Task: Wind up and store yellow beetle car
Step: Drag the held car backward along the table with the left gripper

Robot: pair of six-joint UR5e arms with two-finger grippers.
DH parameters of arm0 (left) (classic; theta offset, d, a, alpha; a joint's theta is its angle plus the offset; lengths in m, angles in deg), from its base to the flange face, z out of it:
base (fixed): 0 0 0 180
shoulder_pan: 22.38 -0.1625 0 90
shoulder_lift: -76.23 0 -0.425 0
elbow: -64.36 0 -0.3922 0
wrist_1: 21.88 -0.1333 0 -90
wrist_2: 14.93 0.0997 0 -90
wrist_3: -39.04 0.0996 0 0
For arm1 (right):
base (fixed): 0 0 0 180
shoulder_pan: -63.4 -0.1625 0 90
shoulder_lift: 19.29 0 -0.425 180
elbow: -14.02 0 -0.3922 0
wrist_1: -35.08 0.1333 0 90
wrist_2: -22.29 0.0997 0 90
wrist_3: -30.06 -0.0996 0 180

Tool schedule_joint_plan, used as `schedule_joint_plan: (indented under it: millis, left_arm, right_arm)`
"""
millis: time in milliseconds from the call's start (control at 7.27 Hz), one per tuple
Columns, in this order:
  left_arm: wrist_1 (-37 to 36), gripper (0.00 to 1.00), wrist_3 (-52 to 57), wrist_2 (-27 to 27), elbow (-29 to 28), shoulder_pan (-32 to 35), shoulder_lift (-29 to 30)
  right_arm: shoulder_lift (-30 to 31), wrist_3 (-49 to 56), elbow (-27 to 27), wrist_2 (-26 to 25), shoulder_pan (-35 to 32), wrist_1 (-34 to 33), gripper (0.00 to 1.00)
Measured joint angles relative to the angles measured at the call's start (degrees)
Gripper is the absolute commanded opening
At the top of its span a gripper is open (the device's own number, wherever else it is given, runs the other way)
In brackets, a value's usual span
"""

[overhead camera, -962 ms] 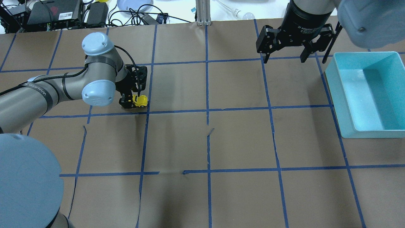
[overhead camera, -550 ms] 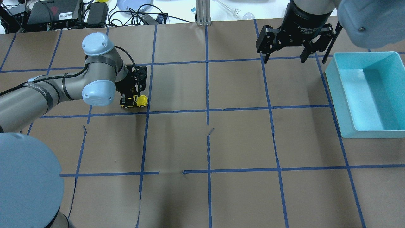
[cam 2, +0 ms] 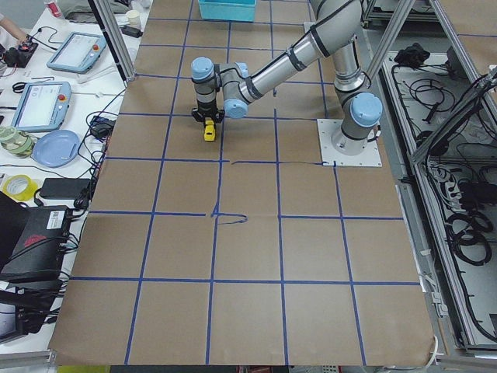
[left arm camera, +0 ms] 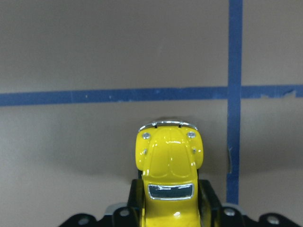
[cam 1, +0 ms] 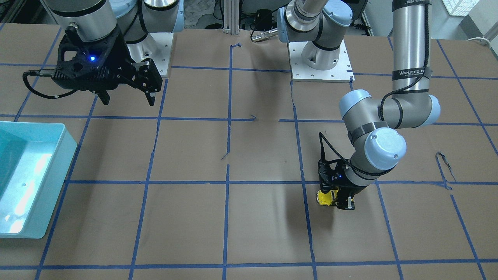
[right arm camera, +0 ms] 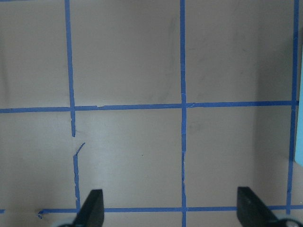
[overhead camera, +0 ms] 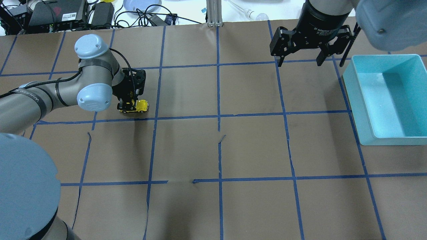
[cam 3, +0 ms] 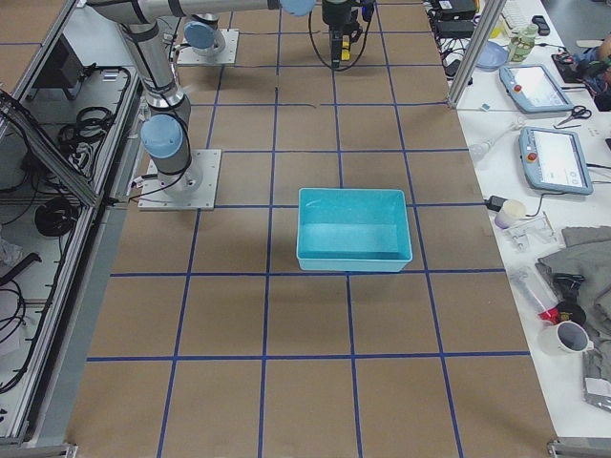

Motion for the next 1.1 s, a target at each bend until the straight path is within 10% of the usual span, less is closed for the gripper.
schedule_joint_plan:
  millis: [1100]
  left_arm:
    - [0.07, 0.39, 10.64, -0.55, 2.06, -9.21, -1.57]
  right_arm:
    - [0.00, 0.00, -0.06, 0.00, 0.06, 0.00, 1.00]
